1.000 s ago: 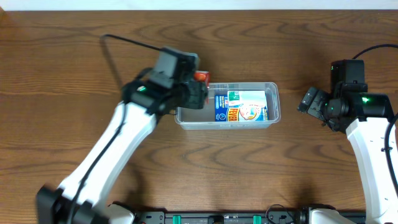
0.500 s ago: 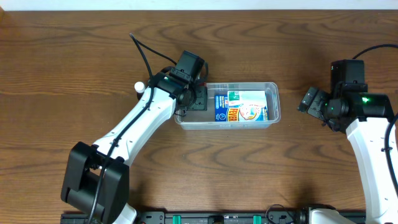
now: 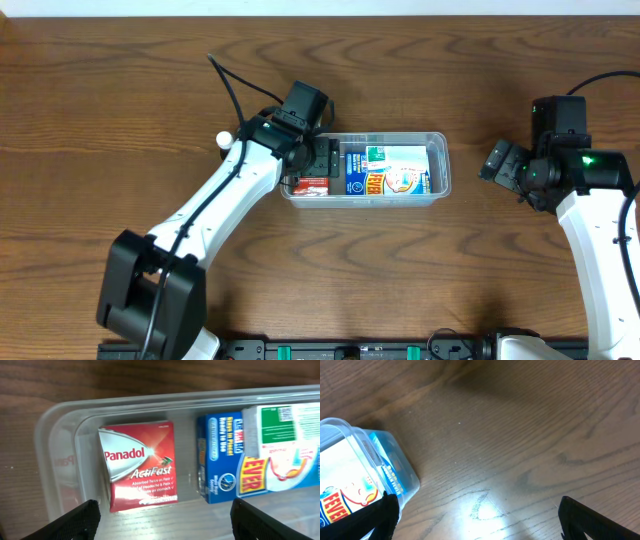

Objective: Pack container
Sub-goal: 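Move left gripper to the dark bottle and grasp its cap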

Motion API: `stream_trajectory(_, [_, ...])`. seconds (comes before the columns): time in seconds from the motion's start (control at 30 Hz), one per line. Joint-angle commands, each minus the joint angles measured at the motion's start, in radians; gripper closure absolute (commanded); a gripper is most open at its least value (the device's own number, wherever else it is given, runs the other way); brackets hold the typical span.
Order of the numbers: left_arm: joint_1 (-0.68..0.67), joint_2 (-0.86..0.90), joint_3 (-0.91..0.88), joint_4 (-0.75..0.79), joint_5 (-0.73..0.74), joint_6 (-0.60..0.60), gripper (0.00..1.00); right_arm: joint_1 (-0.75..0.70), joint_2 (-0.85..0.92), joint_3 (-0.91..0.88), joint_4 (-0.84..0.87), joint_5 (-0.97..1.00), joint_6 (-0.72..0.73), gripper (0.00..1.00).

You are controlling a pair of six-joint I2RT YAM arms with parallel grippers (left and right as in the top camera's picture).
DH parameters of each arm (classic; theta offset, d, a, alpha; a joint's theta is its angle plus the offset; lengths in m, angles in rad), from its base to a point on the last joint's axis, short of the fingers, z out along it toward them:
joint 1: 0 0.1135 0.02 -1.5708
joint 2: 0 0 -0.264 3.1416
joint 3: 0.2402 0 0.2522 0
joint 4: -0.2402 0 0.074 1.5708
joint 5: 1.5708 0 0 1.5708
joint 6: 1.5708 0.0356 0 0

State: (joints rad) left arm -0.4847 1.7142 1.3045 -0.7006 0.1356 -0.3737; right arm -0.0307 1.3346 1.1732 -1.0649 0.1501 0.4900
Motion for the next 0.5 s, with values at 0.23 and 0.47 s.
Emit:
stream_trajectory(0.23, [0.029,-0.320,0.053,-0.078,-0.096,0.213,0.02,-0.006,0.003,0.001,0.000,0.003,0.011,0.01])
stream_trajectory(0.47, [0.212,-0.347,0.051,-0.146,-0.267,0.254,0.02,-0.006,0.003,0.001,0.000,0.003,0.011,0.01])
